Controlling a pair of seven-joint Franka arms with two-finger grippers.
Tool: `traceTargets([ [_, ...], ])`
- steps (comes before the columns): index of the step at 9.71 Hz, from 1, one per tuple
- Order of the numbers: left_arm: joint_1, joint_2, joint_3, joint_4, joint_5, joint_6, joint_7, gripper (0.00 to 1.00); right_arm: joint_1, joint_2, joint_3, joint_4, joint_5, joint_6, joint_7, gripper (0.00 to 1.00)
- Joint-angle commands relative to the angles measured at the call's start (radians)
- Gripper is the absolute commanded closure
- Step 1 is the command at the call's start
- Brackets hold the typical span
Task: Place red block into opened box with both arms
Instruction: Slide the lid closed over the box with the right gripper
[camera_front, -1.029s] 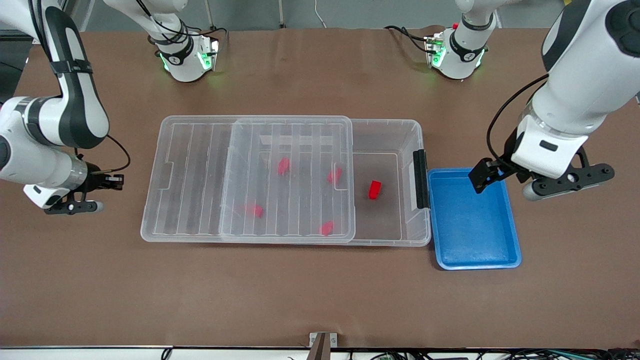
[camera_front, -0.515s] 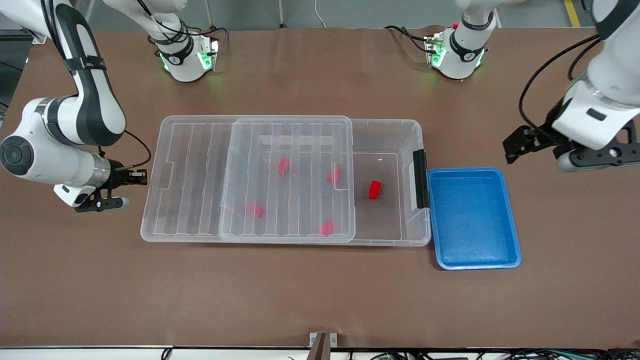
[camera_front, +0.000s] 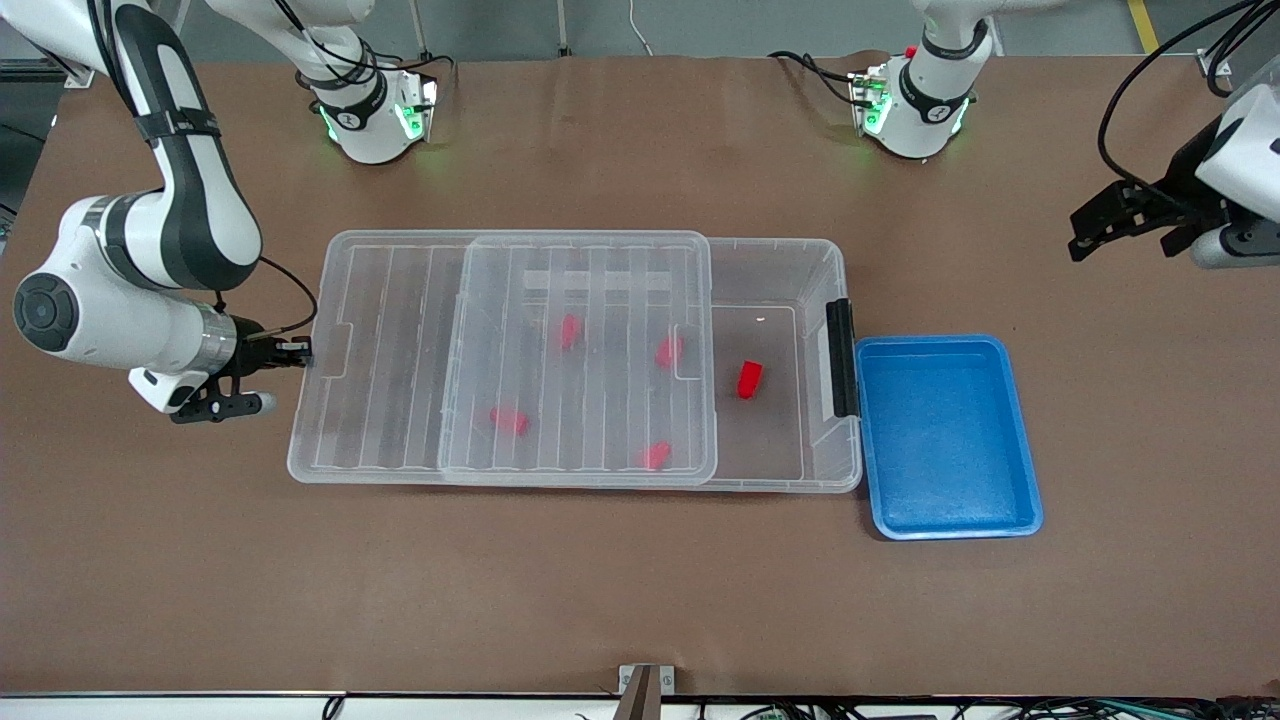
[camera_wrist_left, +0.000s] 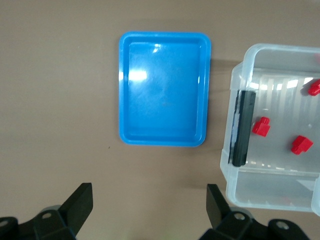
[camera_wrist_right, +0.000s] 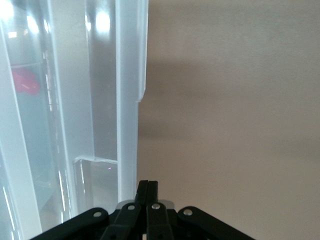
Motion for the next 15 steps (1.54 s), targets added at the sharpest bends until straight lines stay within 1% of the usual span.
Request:
traceTargets([
  [1, -0.016, -0.079, 0.015, -0.113, -0.015, 0.006, 0.011, 0.0, -0.001, -0.018, 0.038, -0.03, 0.038, 0.004, 0.012, 1.0],
  [3, -0.014, -0.072, 0.014, -0.092, -0.011, -0.008, 0.016, 0.0, 0.004, -0.012, 0.052, -0.022, 0.038, 0.005, 0.05, 1.0],
  [4, -0.014, -0.068, 0.014, -0.089, -0.011, -0.008, 0.017, 0.0, -0.001, -0.008, 0.077, -0.018, 0.038, 0.005, 0.071, 1.0],
  [6, -0.014, -0.05, 0.014, -0.08, -0.008, -0.005, 0.017, 0.0, 0.007, 0.014, 0.101, 0.008, 0.043, 0.005, 0.108, 1.0],
  [8, -0.013, -0.041, 0.014, -0.071, -0.005, -0.005, 0.016, 0.0, 0.01, 0.044, 0.141, 0.033, 0.043, 0.014, 0.165, 1.0],
  [9, -0.013, -0.039, 0.014, -0.066, -0.004, -0.001, 0.016, 0.0, 0.007, 0.052, 0.169, 0.039, 0.043, 0.017, 0.192, 1.0],
  [10, -0.013, -0.032, 0.014, -0.066, -0.004, 0.007, 0.016, 0.0, 0.011, 0.06, 0.175, 0.041, 0.043, 0.033, 0.214, 1.0],
  [11, -0.013, -0.03, 0.014, -0.064, -0.005, 0.013, 0.016, 0.0, 0.01, 0.065, 0.2, 0.041, 0.043, 0.047, 0.237, 1.0],
  [15, -0.014, -0.03, 0.012, -0.066, -0.005, 0.015, 0.016, 0.0, 0.016, 0.092, 0.226, 0.061, 0.041, 0.065, 0.276, 1.0],
])
